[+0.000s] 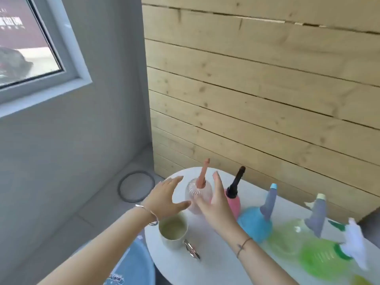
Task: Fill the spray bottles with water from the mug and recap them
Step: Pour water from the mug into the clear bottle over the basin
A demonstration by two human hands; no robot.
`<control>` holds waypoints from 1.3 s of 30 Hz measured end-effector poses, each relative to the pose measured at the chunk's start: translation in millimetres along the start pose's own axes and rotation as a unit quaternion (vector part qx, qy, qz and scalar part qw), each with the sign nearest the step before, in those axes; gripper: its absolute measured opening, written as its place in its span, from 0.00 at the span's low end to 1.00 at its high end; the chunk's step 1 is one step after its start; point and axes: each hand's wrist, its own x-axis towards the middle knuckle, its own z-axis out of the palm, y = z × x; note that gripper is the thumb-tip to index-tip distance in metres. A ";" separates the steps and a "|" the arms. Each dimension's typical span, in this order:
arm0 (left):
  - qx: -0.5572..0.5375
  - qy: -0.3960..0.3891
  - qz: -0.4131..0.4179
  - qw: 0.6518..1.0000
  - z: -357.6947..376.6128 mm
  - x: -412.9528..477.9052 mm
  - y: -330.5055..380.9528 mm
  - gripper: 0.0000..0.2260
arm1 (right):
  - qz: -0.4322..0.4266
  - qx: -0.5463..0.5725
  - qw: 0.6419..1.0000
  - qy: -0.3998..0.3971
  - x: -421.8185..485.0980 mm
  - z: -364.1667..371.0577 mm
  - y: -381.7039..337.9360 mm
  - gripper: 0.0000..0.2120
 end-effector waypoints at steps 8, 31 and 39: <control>-0.036 -0.029 -0.005 0.999 46.6 44.5 -33.0 0.27 | -0.099 0.010 0.995 0.026 52.9 24.5 68.3 0.11; -0.143 0.186 0.137 0.962 33.3 29.8 -18.4 0.37 | -0.342 0.036 0.921 0.184 51.3 26.7 40.2 0.09; -0.299 0.198 0.168 0.918 22.5 -52.6 3.5 0.33 | -0.334 0.097 0.937 0.028 -26.7 7.6 -7.8 0.04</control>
